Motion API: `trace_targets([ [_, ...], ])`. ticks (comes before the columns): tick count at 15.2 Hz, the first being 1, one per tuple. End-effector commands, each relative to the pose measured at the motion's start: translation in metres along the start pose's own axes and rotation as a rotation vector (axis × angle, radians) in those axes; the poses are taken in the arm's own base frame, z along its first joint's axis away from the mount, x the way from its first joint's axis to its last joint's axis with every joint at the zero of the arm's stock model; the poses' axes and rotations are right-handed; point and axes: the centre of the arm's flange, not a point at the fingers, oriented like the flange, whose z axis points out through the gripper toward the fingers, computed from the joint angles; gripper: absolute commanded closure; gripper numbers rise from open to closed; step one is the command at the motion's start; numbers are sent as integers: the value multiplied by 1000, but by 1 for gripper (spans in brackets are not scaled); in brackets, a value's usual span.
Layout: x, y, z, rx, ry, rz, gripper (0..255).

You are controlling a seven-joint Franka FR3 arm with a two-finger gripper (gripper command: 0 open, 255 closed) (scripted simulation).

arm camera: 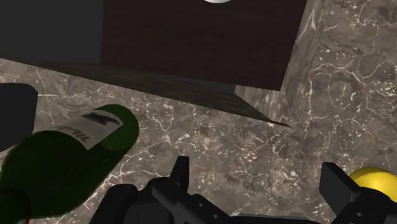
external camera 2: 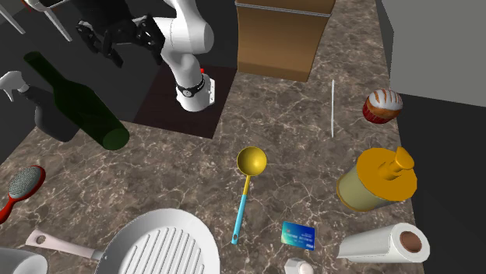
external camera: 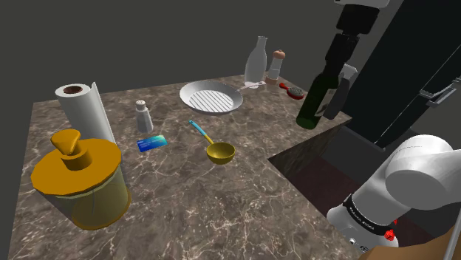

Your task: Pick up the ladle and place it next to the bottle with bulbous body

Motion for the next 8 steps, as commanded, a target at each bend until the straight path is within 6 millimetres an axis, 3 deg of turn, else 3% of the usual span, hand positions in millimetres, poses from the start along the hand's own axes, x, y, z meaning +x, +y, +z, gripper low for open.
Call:
trace_targets([
  [1,0,0,0,0,0,0,0],
  [8,45,-53,58,22,-1,56,0],
])
